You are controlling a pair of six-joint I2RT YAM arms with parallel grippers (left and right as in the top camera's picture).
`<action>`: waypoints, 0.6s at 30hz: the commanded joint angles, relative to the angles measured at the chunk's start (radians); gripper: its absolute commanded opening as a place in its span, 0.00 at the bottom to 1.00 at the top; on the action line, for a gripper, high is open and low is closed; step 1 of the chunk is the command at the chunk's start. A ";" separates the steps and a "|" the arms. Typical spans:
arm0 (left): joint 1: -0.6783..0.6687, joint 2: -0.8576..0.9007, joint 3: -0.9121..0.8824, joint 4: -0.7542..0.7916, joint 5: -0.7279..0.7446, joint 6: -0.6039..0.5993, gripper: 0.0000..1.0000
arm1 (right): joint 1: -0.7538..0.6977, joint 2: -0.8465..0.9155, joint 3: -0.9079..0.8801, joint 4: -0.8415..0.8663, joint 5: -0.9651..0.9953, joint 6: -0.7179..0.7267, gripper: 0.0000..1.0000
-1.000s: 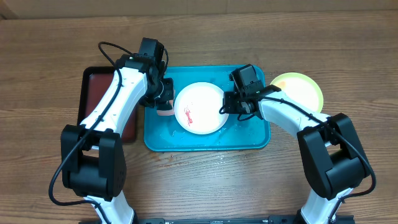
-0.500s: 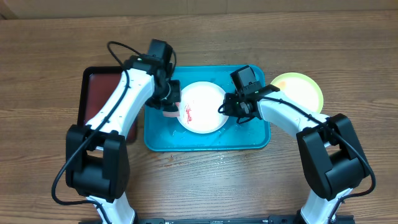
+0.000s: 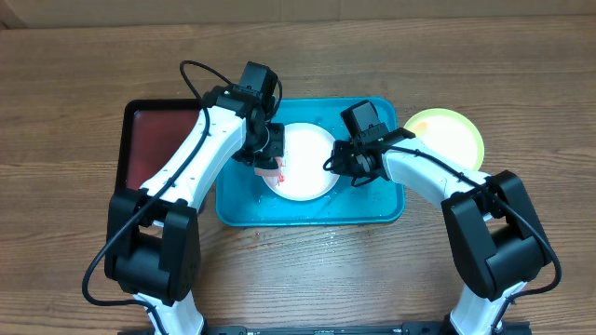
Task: Clean dirty plates on tray and stack at the side
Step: 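Scrub the white plate with the sponge in the left gripper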
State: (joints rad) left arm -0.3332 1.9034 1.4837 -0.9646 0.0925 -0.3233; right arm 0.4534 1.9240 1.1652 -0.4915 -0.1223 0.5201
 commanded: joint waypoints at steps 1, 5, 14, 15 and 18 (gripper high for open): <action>-0.004 0.007 0.024 0.001 -0.014 -0.014 0.05 | 0.010 0.008 0.014 -0.004 0.010 0.008 0.04; -0.010 0.008 0.023 0.004 -0.014 -0.014 0.04 | 0.010 0.008 0.014 -0.004 0.010 0.008 0.04; -0.015 0.090 0.023 0.016 -0.006 -0.014 0.04 | 0.010 0.008 0.014 -0.004 0.010 0.007 0.04; -0.015 0.105 0.023 0.017 -0.006 -0.014 0.04 | 0.010 0.008 0.014 -0.004 0.010 0.007 0.04; -0.015 0.149 0.023 0.024 0.004 -0.014 0.04 | 0.010 0.008 0.014 -0.004 0.011 0.007 0.04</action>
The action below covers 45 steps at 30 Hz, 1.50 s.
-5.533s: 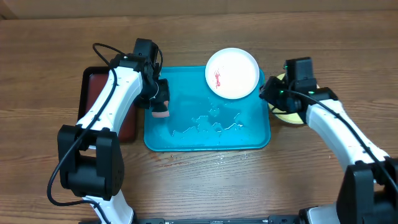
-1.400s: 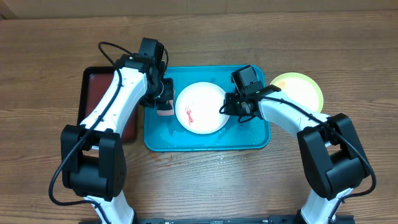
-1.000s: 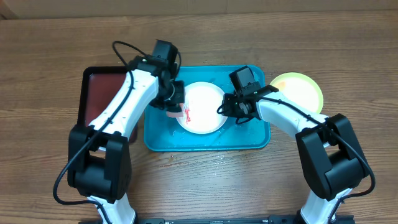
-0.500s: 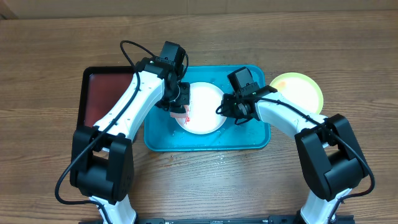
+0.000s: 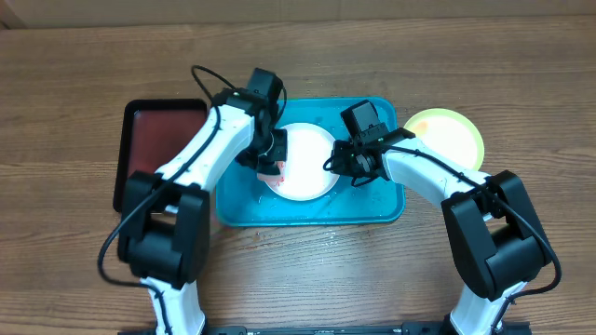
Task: Clean dirty plates on tray and stack at the side
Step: 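Scrub the white plate with the sponge in the left gripper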
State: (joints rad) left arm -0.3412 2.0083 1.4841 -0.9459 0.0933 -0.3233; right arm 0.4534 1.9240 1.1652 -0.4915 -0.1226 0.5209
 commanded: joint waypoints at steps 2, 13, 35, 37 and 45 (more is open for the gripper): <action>-0.008 0.069 0.023 0.007 0.026 -0.014 0.04 | 0.010 0.008 0.014 -0.004 0.018 0.006 0.04; -0.035 0.111 0.023 0.045 0.409 0.127 0.04 | 0.010 0.008 0.014 0.000 0.018 0.003 0.04; -0.017 0.111 0.024 0.126 -0.297 -0.152 0.04 | 0.010 0.008 0.014 -0.002 0.018 0.003 0.04; -0.019 0.111 0.024 0.098 -0.262 -0.149 0.04 | 0.010 0.008 0.014 -0.001 0.018 0.003 0.04; -0.020 0.111 0.023 0.023 0.180 0.079 0.04 | 0.010 0.008 0.014 -0.001 0.018 0.003 0.04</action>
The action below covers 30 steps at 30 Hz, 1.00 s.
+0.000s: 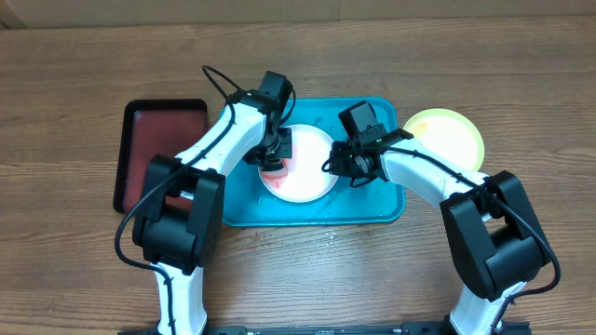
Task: Clean dirty plates on tray and stack at the side
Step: 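Scrub the white plate with the sponge in the left gripper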
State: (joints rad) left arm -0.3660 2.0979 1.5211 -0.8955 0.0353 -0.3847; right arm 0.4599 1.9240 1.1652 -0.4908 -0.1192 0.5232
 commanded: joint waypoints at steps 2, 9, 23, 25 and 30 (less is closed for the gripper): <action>0.005 0.021 -0.013 -0.028 0.381 0.235 0.04 | 0.004 0.008 0.014 -0.001 0.014 0.001 0.04; 0.005 0.021 -0.014 0.004 0.507 0.314 0.04 | 0.004 0.008 0.014 -0.002 0.014 0.001 0.04; 0.006 0.021 -0.014 0.153 0.009 0.000 0.04 | 0.004 0.008 0.014 -0.002 0.014 0.001 0.04; 0.006 0.021 -0.014 0.134 -0.093 -0.050 0.04 | 0.004 0.008 0.014 -0.002 0.014 0.001 0.04; 0.006 0.021 -0.014 0.069 -0.175 -0.125 0.04 | 0.004 0.008 0.014 -0.002 0.014 0.001 0.04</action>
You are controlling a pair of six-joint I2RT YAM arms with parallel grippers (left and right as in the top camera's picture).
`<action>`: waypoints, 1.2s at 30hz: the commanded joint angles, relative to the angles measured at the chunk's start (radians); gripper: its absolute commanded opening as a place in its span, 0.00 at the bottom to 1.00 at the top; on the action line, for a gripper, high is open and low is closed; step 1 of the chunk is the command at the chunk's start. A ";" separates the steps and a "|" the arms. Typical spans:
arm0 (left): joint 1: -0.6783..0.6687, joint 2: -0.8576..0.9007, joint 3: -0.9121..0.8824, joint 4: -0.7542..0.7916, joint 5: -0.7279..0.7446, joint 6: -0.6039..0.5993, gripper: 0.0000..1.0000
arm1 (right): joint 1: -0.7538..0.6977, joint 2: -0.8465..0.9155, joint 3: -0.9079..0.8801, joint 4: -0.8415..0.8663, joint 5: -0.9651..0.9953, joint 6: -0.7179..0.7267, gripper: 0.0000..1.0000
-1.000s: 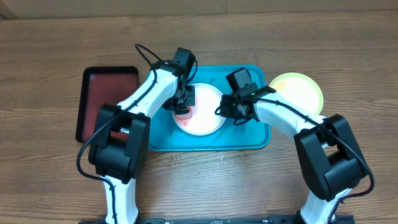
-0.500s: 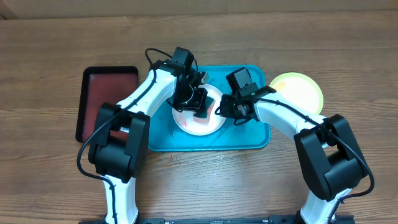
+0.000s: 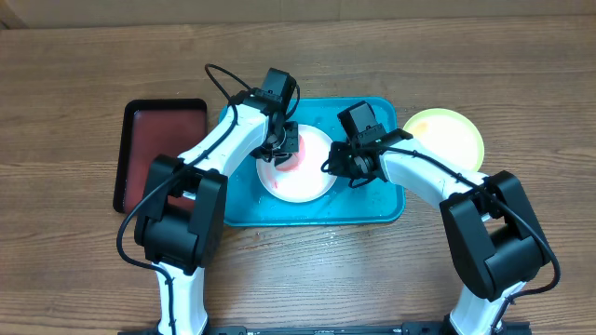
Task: Clean dirty plates on tray and stack at the side
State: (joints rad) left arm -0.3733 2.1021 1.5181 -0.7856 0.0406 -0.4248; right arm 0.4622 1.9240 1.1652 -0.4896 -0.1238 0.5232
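Observation:
A white plate [image 3: 303,179] lies in the blue tray [image 3: 386,207], with pinkish smears on its left part. My left gripper [image 3: 284,151] is down over the plate's left half, shut on a small red-pink cloth or sponge [image 3: 287,158] pressed to the plate. At the plate's right rim is my right gripper [image 3: 332,166], which appears shut on that rim; its fingertips are hard to make out. A yellow-green plate [image 3: 452,135] rests on the table to the right of the tray.
A dark tray with a red inside [image 3: 149,149] lies at the left of the blue tray. Drops of water show on the blue tray's floor. The wooden table [image 3: 307,270] runs in front of both trays.
My left gripper with the red cloth has shifted a little to the right and up on the plate, from its left rim toward the middle. The right arm holds its place.
The left gripper stood at the plate's left rim with the red cloth low on the plate. It stayed there at the second moment, then sat further onto the plate, and now nearer the middle. All along the right gripper kept at the plate's right rim.

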 commanded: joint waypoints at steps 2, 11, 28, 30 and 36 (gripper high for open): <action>0.013 0.017 -0.011 -0.065 -0.118 -0.074 0.04 | 0.002 0.008 0.014 -0.003 0.019 0.001 0.04; 0.013 0.017 -0.011 -0.199 0.549 0.351 0.04 | 0.002 0.008 0.014 0.003 0.019 0.001 0.04; 0.041 0.016 0.004 -0.015 0.247 0.101 0.04 | 0.002 0.008 0.014 -0.005 0.019 0.001 0.04; 0.060 0.016 0.034 -0.071 0.134 0.047 0.04 | 0.002 0.008 0.014 -0.010 0.019 0.001 0.04; 0.151 0.016 0.256 -0.373 0.039 -0.036 0.04 | 0.002 0.008 0.014 -0.013 0.019 0.001 0.04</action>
State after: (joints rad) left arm -0.2794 2.1117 1.6421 -1.0870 0.1902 -0.3813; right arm 0.4664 1.9240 1.1652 -0.4957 -0.1257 0.5198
